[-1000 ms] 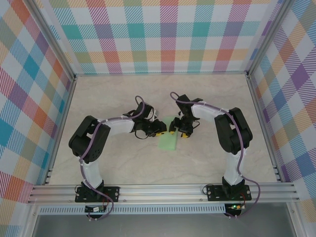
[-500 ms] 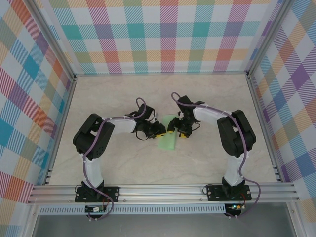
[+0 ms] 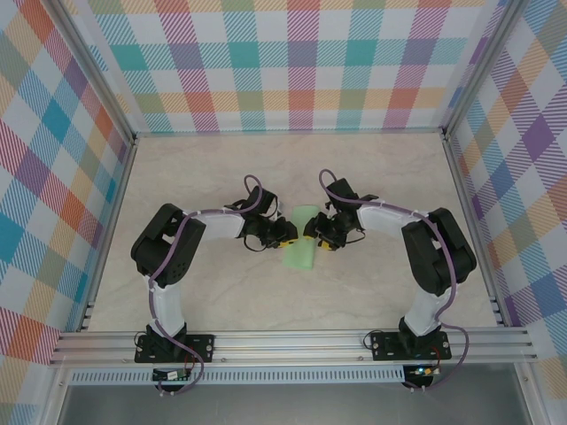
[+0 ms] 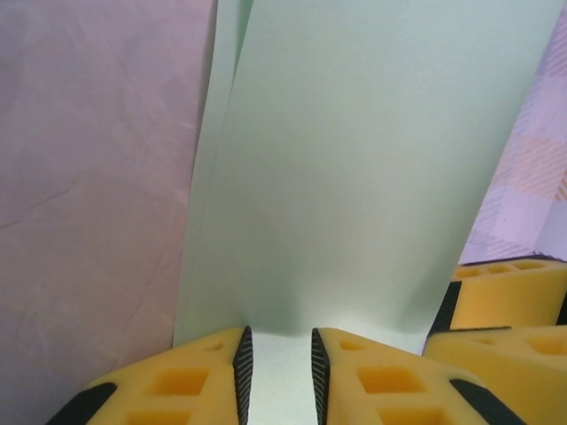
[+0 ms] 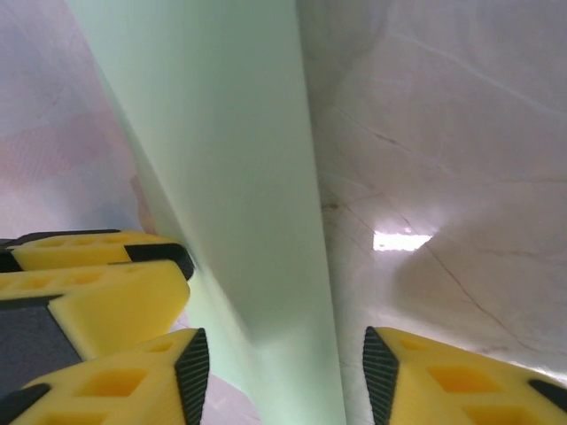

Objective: Fold a paper plane with a square sheet of paper (pick it up from the middle)
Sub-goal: First fold in half a square sheet of paper at the center of the table.

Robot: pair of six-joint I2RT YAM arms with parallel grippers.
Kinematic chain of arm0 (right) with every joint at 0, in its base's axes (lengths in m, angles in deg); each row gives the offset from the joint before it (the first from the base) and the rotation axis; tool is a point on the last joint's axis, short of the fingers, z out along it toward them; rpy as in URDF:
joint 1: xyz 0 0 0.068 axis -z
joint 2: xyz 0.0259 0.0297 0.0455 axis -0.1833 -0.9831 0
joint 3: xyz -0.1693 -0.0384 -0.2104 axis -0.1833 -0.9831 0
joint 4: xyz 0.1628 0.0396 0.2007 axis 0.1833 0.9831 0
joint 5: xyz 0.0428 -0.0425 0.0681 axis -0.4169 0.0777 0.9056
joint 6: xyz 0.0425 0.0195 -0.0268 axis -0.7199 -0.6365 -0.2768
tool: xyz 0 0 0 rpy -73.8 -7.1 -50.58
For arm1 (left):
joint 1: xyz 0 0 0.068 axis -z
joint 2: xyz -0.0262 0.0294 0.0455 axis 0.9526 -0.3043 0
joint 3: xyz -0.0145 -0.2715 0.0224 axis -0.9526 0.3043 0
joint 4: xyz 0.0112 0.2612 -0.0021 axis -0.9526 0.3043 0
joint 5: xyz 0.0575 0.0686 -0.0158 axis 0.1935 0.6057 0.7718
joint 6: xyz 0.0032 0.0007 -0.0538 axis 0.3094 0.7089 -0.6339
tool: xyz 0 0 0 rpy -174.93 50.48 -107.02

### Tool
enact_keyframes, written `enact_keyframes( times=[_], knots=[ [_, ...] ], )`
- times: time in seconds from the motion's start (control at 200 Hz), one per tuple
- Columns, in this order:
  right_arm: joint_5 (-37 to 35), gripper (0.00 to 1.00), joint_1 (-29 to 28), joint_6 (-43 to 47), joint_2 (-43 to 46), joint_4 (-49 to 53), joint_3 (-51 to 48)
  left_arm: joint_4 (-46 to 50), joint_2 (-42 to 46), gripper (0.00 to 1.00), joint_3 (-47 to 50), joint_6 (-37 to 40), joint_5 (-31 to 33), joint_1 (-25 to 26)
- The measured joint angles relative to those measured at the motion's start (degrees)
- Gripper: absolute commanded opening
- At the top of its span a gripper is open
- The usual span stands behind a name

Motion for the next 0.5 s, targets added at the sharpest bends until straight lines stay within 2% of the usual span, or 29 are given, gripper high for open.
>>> enact_keyframes(
  times=[0.155,0.385,0.5],
  knots=[
    [0.3,0.46,0.3,-0.1,-0.2,-1.3,0.0,0.0,3.6,0.38,1.4,-0.2,1.5,0.0],
    [-1.2,0.53,0.4,0.4,-2.1,1.4,1.6,3.4,15.8,0.47,3.6,-0.9,12.4,0.0],
    [-1.6,0.54,0.4,0.6,-2.8,2.2,2.1,3.5,17.1,0.52,5.0,-1.7,14.3,-0.6]
  ],
)
